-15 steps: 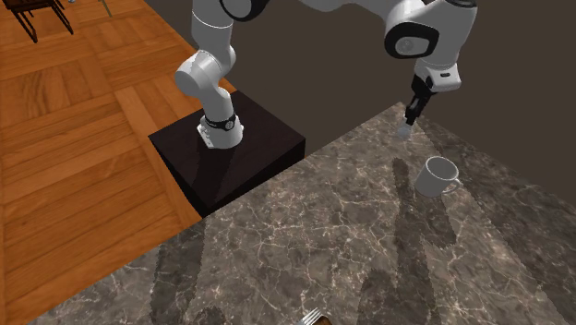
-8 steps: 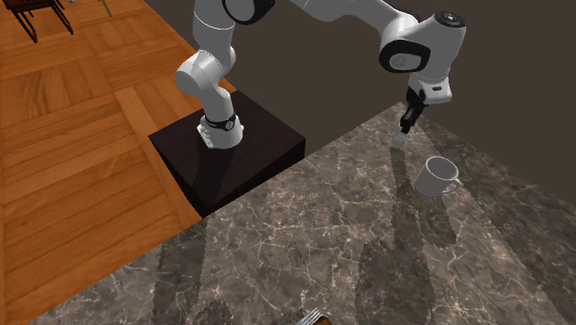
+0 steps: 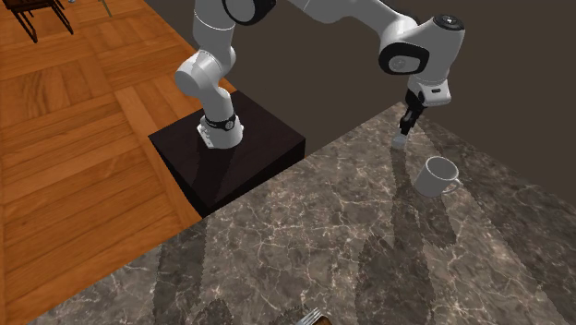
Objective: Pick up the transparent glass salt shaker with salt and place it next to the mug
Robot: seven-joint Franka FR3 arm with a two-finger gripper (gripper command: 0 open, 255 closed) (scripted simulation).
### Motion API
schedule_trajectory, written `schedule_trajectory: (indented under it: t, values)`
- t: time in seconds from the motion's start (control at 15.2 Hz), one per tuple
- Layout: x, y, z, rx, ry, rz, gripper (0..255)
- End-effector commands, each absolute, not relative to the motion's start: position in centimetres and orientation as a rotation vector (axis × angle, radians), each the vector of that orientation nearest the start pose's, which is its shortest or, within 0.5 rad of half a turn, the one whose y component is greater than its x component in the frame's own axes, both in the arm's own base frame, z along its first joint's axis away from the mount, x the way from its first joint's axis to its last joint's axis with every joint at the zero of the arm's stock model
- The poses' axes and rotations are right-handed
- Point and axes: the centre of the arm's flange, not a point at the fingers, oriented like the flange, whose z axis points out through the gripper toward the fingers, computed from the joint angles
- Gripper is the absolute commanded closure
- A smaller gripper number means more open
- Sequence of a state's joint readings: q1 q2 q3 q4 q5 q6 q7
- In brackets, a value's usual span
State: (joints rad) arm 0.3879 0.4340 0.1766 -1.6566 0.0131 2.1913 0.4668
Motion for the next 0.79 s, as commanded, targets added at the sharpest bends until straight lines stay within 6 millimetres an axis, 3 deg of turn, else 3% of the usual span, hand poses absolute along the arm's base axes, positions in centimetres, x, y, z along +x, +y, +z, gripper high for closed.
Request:
schedule_trajectory:
  t: [0.0, 0.33, 0.59, 0.73]
  values:
    - [58.2, 35.3, 37.2, -3.013, -0.107, -0.078, 0]
    - [58.2, 35.3, 37.2, -3.013, -0.107, -0.078, 0]
    - [57.9, 34.6, 42.2, -3.013, -0.107, -0.078, 0]
    - [57.9, 34.6, 42.2, -3.013, -0.107, -0.078, 0]
